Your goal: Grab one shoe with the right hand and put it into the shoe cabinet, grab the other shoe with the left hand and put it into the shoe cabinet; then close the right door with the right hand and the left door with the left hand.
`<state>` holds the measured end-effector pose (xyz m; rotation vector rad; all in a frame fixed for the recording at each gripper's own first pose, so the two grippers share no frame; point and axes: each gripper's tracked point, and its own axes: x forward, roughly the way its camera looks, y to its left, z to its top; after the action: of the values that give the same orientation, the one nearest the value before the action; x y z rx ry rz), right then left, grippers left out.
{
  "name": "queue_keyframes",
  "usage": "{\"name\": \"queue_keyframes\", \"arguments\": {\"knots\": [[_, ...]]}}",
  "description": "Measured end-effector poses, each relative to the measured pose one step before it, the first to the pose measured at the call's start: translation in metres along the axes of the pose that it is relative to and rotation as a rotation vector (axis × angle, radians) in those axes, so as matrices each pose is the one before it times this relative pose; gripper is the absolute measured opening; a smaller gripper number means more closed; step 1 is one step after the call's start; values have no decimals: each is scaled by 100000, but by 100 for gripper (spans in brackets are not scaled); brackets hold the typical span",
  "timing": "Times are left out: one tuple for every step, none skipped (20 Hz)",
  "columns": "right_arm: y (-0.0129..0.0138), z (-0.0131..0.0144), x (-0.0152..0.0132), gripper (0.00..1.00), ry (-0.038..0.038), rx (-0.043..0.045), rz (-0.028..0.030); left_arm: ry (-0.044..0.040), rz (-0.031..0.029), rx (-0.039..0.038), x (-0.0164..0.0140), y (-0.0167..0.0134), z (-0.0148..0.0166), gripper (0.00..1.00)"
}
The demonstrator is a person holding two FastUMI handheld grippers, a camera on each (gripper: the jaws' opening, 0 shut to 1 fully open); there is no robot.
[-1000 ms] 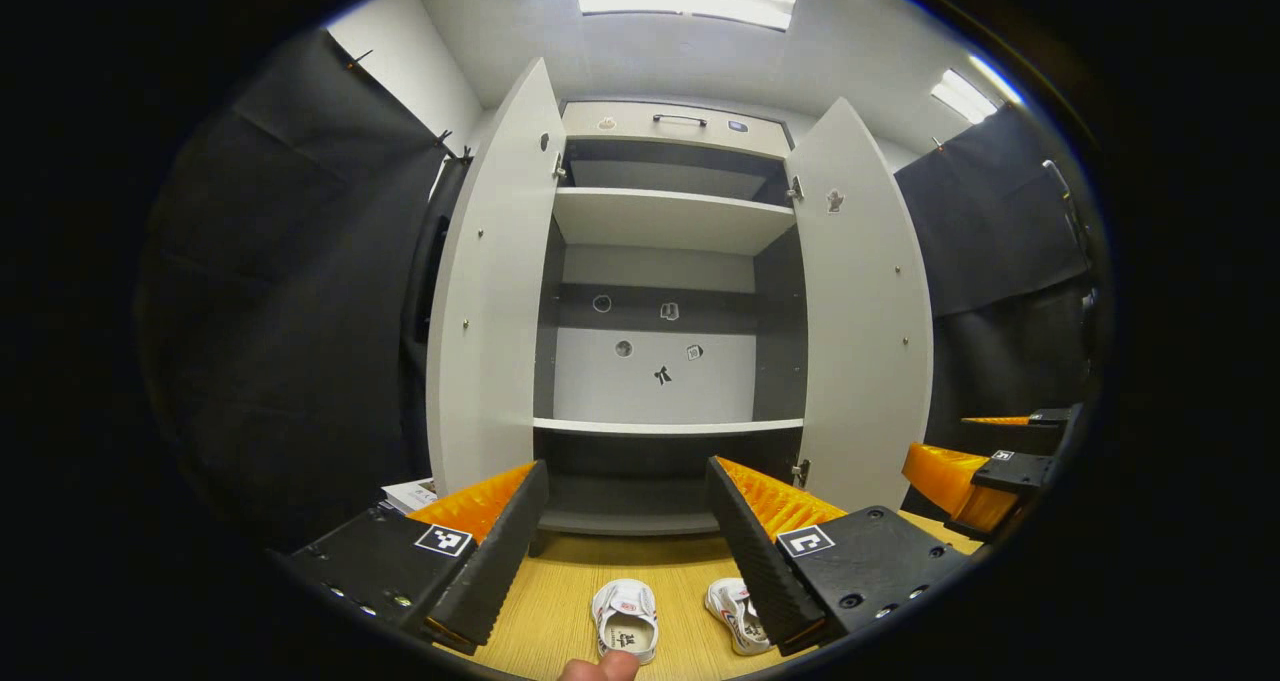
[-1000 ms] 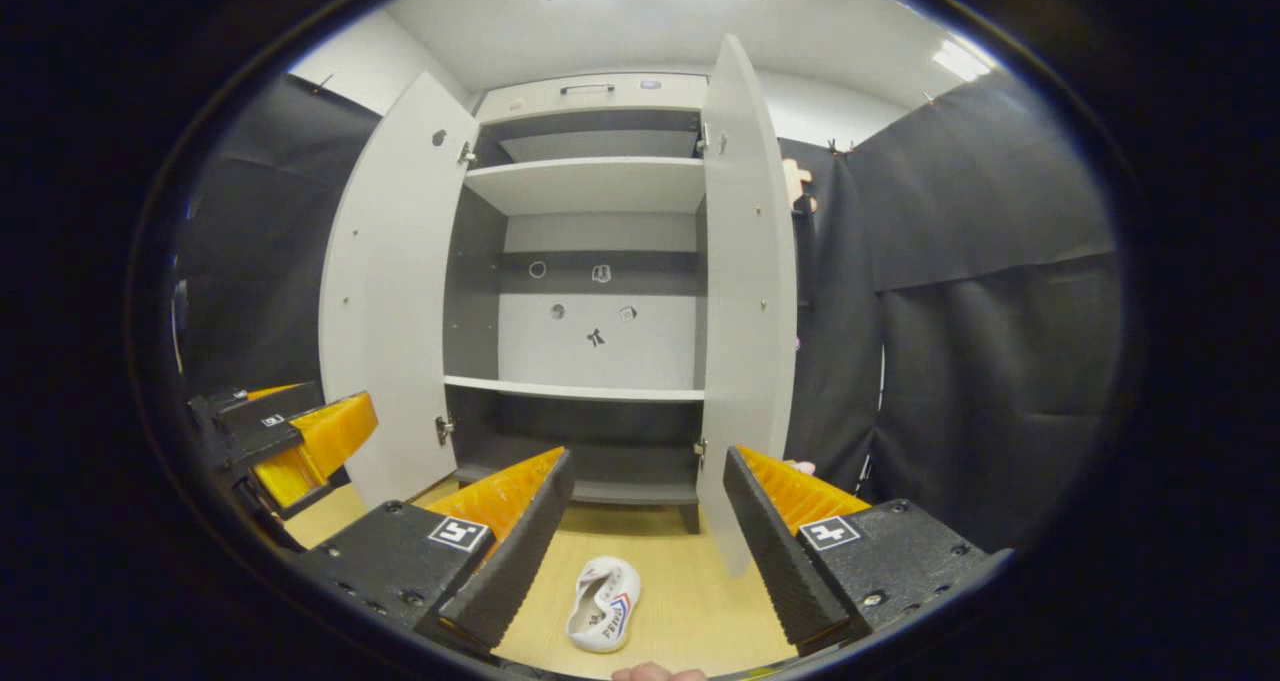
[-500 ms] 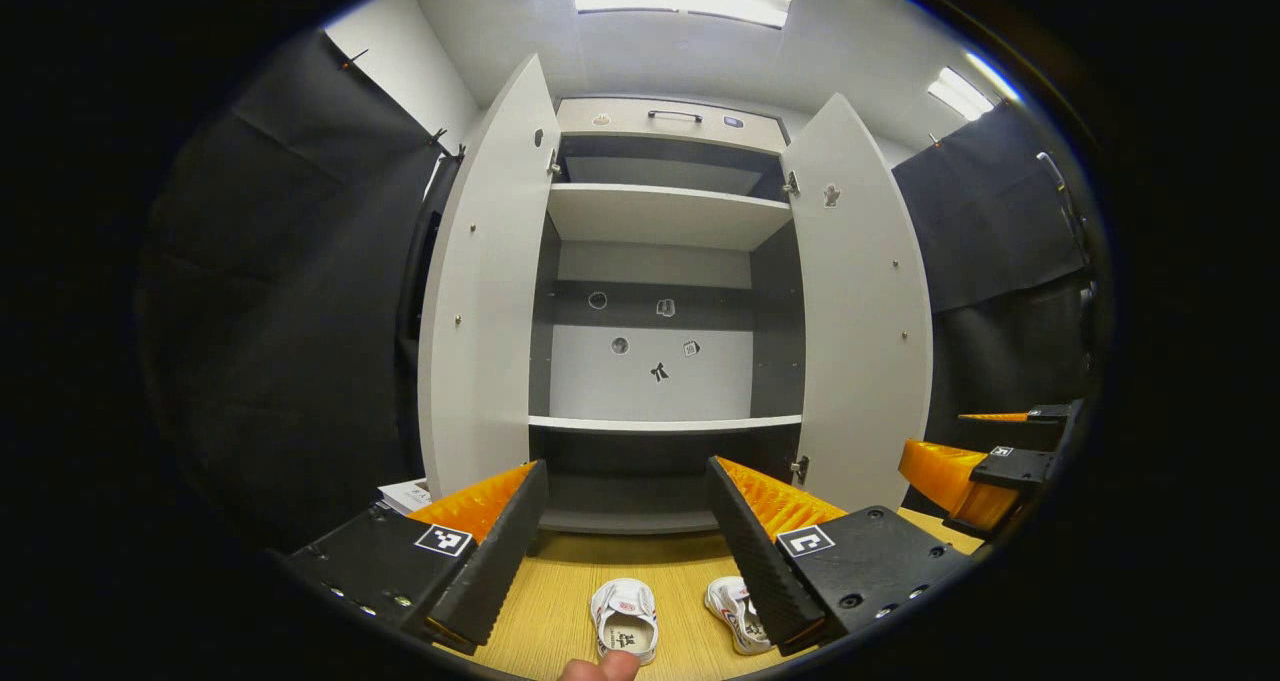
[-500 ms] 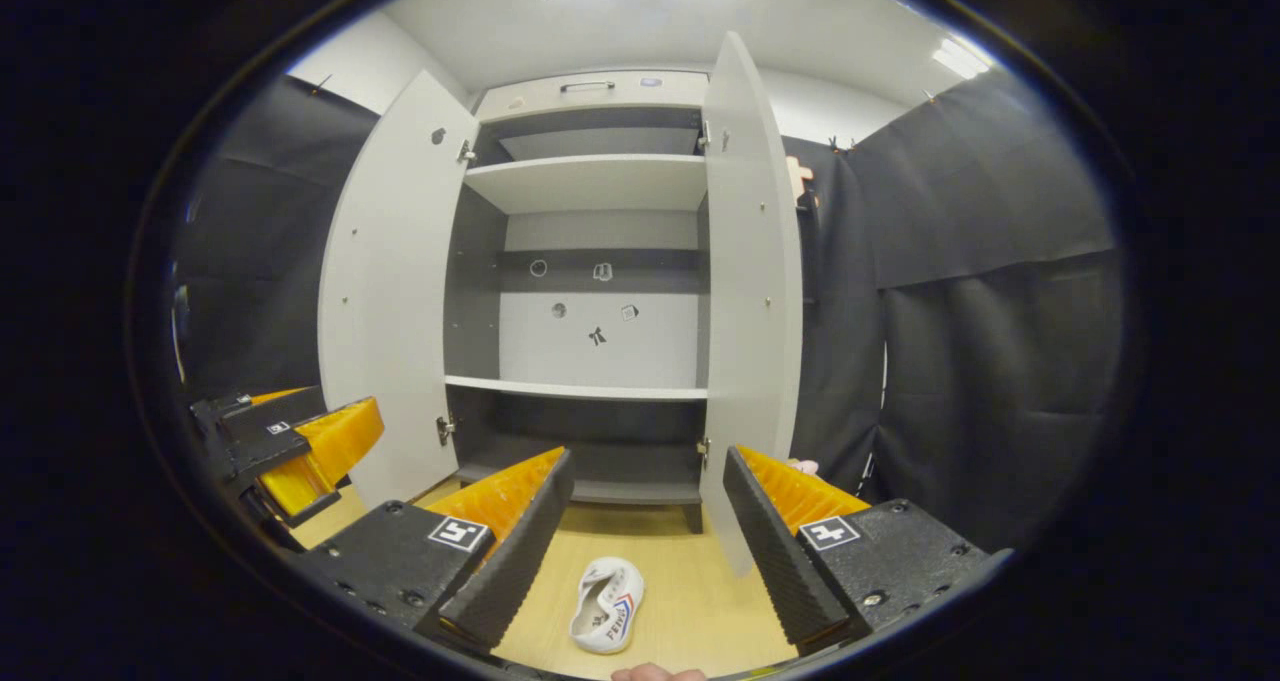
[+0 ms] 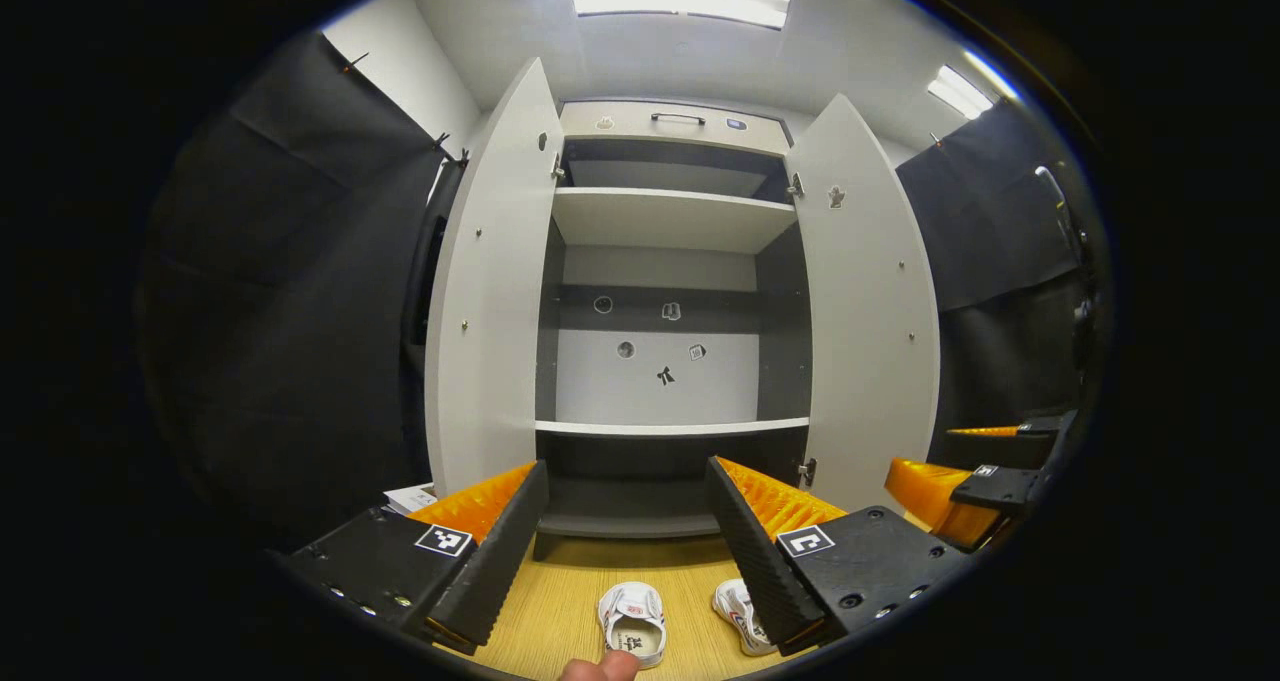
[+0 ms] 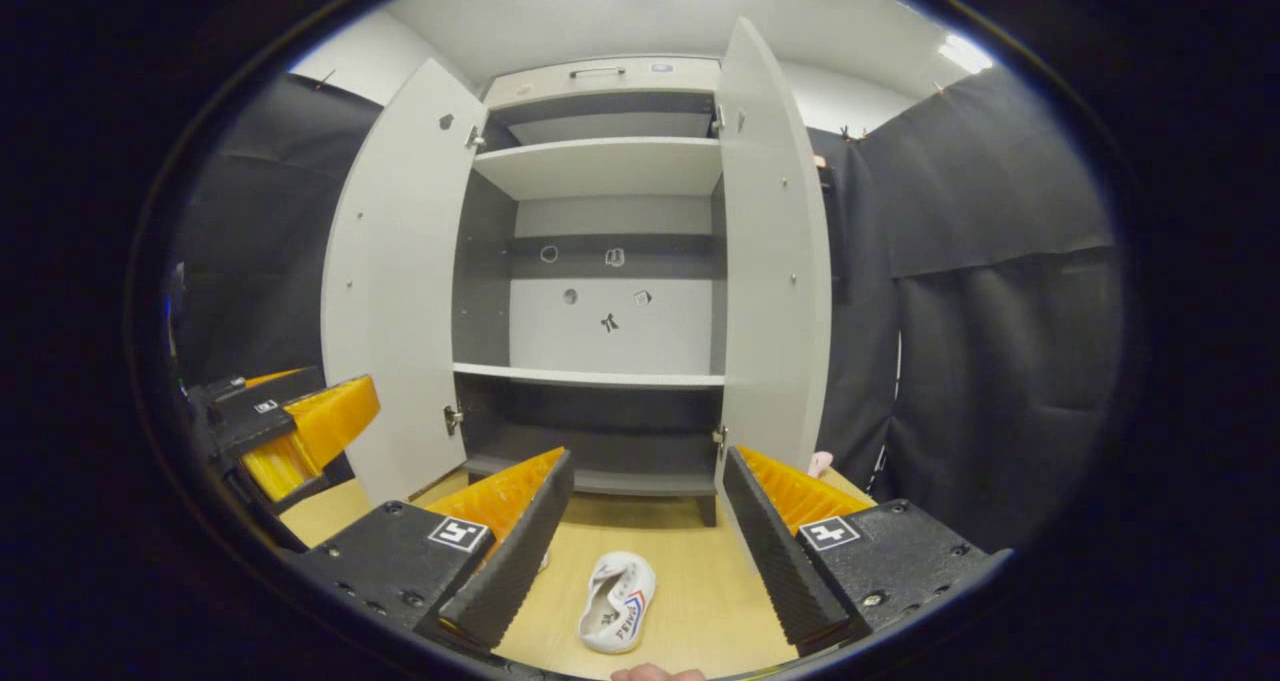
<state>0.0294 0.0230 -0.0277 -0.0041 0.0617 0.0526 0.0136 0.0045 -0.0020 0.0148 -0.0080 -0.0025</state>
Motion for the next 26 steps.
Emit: {"name": "queue_keyframes", "arguments": {"knots": [[419,-777,474,98,1893,-262,1097,165,129,-99,3,102,-89,95],[222,-784,345,98,1914,-165,938,255,289,-74,-75,109,-112,95],[349,-645,471,98,1643,61,1126,280,201,-52,-36,125,-106,95],[339,-693,362,98,1309,212,926,180,274,62,43,183,-94,95],[379,-709,580,98,1591,124,645,70,306,236,14,157,-41,95],[545,-873,577,98,1585,-59,1134,194,516,240,48,308,-157,95],[432,-970,553,98,1890,-516,711,127,508,13,43,204,-41,95],[316,-1151,534,98,2226,-707,526,202,193,-160,-26,146,-135,95],[424,-1169,572,98,2269,-526,776,396,119,-139,51,105,-210,95],[428,-1156,540,98,2441,-442,959,302,209,48,0,143,-138,95],[513,-1193,620,98,2526,-344,1220,373,131,62,21,179,-200,95],[439,-1277,620,98,2688,-37,1090,489,145,20,61,119,-113,95],[428,-1165,659,98,2731,261,1094,237,116,-64,54,99,-129,95],[301,-1202,605,98,2766,592,644,325,116,-110,23,147,-149,95],[178,-1145,535,98,2557,747,362,264,100,-158,60,97,-140,95],[70,-978,620,98,2469,762,123,282,135,-113,51,105,-114,95],[119,-927,681,98,2112,772,439,257,181,-10,79,134,-109,95],[169,-1040,588,98,2544,612,541,244,65,239,20,94,-142,95],[96,-932,647,98,2436,541,695,292,326,508,54,184,-137,95],[74,-821,561,98,2340,861,583,248,248,372,-43,145,-122,95],[111,-814,573,98,2514,1028,796,339,188,146,82,172,-138,95],[73,-573,635,98,1883,1343,685,297,62,-38,120,78,-109,95],[47,-514,546,98,1804,664,203,389,8,-84,133,142,-314,95],[-134,-490,558,96,1601,-134,-301,377,143,-106,-43,80,-73,95],[-38,-518,578,95,1910,-493,216,259,-47,-178,50,94,-111,95],[70,-430,513,93,1523,-379,660,218,9,-172,157,66,-108,95]]}}
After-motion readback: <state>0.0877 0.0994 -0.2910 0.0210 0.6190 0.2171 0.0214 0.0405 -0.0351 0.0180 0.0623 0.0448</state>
